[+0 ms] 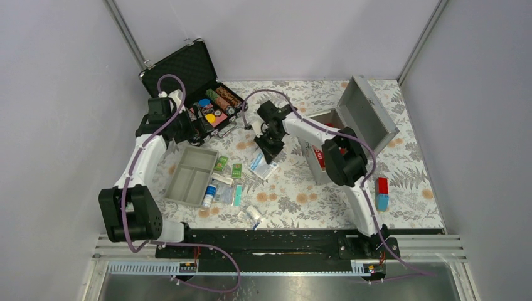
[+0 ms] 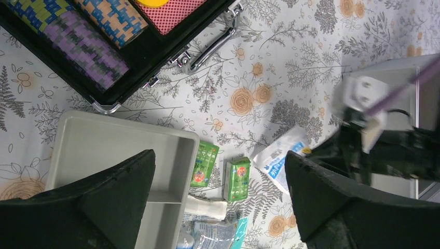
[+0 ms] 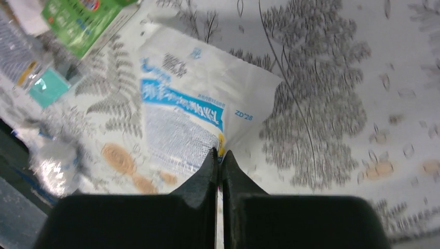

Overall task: Organize the medicine kit
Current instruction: Pick up the medical item at the center of the board, then place the medical item at the medicine box.

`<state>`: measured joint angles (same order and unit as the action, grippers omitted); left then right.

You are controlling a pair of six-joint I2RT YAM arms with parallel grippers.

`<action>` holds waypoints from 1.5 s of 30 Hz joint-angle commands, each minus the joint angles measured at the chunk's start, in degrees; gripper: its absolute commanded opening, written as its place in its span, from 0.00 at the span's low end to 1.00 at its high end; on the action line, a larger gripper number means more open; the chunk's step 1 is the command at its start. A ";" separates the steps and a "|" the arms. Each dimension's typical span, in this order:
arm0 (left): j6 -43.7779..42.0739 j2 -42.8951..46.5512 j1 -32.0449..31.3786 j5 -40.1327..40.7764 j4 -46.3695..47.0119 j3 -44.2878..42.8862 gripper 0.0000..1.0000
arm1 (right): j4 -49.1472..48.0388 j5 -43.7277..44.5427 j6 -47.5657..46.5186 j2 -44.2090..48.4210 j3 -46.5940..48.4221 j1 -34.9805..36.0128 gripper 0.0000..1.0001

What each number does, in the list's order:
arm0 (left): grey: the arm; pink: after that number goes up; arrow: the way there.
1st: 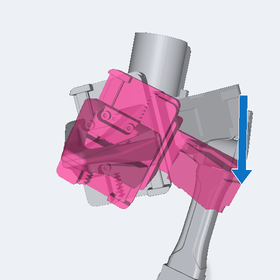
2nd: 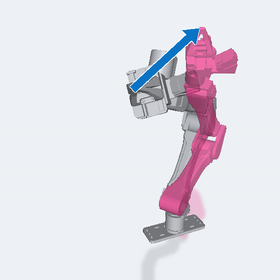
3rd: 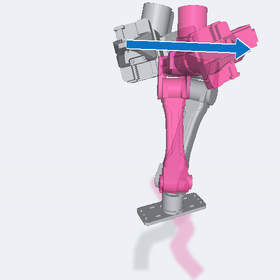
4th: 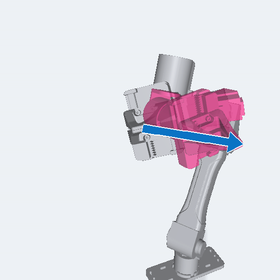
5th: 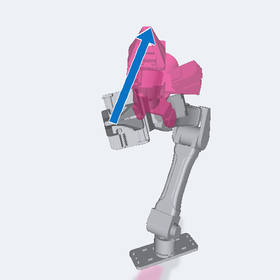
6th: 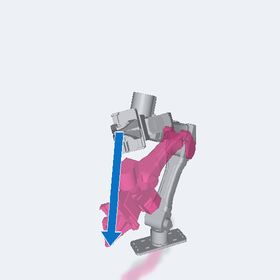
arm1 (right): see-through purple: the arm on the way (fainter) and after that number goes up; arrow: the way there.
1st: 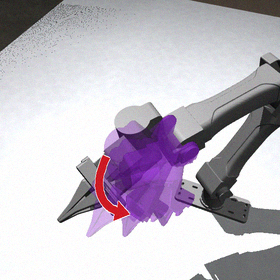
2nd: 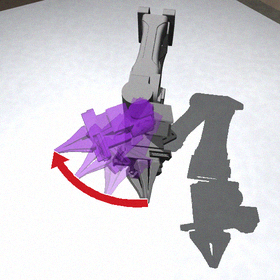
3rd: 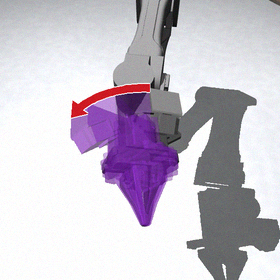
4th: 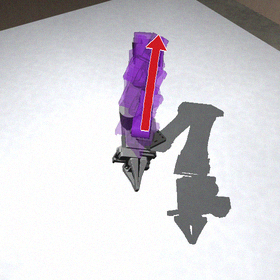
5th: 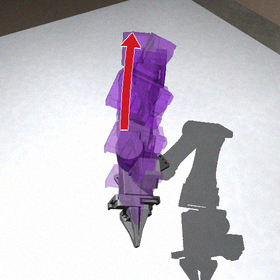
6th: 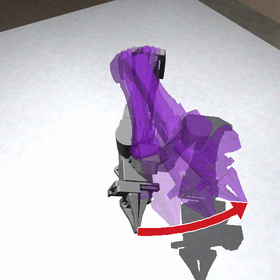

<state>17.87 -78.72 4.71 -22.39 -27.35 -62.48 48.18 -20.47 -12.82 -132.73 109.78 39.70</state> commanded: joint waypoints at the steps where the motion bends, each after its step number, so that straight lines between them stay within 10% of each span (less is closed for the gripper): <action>1: 0.91 -2.14 0.71 -1.56 2.81 -3.90 0.94 | 1.74 -0.13 -1.85 15.05 -1.86 -1.93 0.00; 15: 0.68 -11.24 -2.88 -3.91 4.51 -15.12 0.99 | 1.98 26.42 0.95 43.35 -16.82 -17.30 0.00; 35: -4.44 -3.30 -6.11 -0.39 2.30 -9.71 0.99 | 0.69 32.23 -2.09 18.92 -8.32 -23.45 0.00; 45: -6.31 -1.09 -6.19 1.04 1.16 -8.42 0.99 | 0.86 35.36 -1.86 17.32 -8.80 -23.43 0.45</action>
<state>13.04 -81.95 -1.58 -22.65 -27.09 -71.50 48.62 12.91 -14.72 -117.19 99.55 16.58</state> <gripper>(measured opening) 0.989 0.405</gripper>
